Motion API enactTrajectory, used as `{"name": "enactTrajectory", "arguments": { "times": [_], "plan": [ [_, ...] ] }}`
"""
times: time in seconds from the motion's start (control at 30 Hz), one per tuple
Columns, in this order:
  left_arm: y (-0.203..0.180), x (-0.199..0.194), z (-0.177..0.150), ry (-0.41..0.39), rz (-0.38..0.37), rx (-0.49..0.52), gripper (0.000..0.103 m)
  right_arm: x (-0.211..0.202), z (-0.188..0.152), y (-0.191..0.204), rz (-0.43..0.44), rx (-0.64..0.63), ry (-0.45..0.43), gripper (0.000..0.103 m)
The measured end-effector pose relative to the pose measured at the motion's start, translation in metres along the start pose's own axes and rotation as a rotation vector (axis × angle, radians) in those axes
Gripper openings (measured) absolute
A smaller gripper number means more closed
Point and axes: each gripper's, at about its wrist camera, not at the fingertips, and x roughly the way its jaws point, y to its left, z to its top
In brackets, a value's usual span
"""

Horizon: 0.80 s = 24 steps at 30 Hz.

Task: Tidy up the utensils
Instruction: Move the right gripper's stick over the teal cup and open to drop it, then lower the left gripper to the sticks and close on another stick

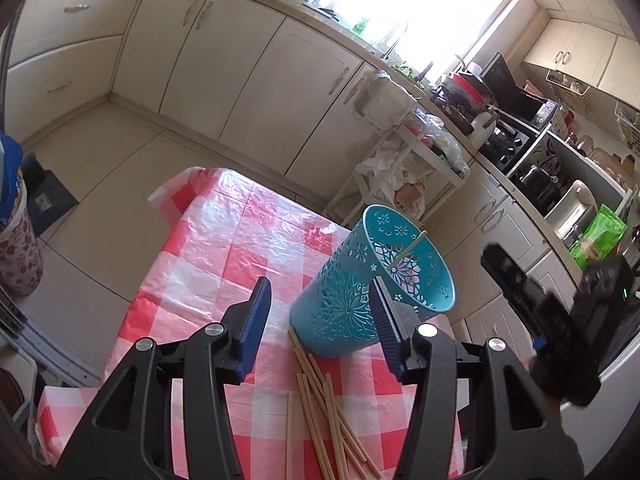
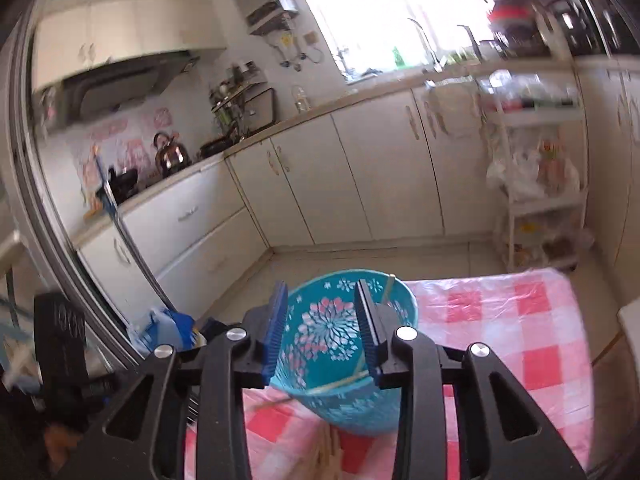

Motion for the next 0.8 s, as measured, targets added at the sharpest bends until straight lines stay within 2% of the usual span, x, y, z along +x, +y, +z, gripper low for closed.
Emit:
{"name": "enactTrajectory", "arguments": {
  "times": [0.07, 0.13, 0.23, 0.3, 0.4, 0.47, 0.6, 0.77, 0.8],
  "plan": [
    [0.002, 0.002, -0.001, 0.009, 0.002, -0.014, 0.049, -0.011, -0.021, 0.025, -0.029, -0.197, 0.032, 0.037],
    [0.001, 0.005, -0.002, 0.033, -0.018, -0.014, 0.051, -0.011, -0.042, 0.037, 0.003, -0.261, 0.105, 0.039],
    [0.001, 0.021, -0.008, 0.141, -0.160, -0.068, 0.052, -0.008, -0.064, 0.031, 0.036, -0.173, 0.197, 0.039],
    [-0.002, 0.033, -0.010, 0.204, -0.217, -0.100, 0.053, -0.009, -0.077, 0.018, 0.053, -0.061, 0.225, 0.040],
    [-0.006, 0.050, -0.011, 0.284, -0.224, -0.123, 0.053, -0.008, -0.096, -0.007, 0.067, 0.116, 0.264, 0.040],
    [-0.005, 0.066, -0.011, 0.369, -0.235, -0.172, 0.054, -0.006, -0.101, -0.016, 0.064, 0.176, 0.280, 0.040],
    [-0.005, 0.087, -0.013, 0.463, -0.214, -0.196, 0.053, -0.009, -0.100, -0.027, 0.061, 0.221, 0.262, 0.040],
    [-0.010, 0.099, -0.011, 0.505, -0.222, -0.201, 0.053, -0.017, -0.097, -0.034, 0.059, 0.243, 0.244, 0.041],
    [-0.011, 0.099, -0.009, 0.508, -0.220, -0.196, 0.047, -0.018, -0.097, -0.035, 0.060, 0.246, 0.241, 0.041]
  ]
}}
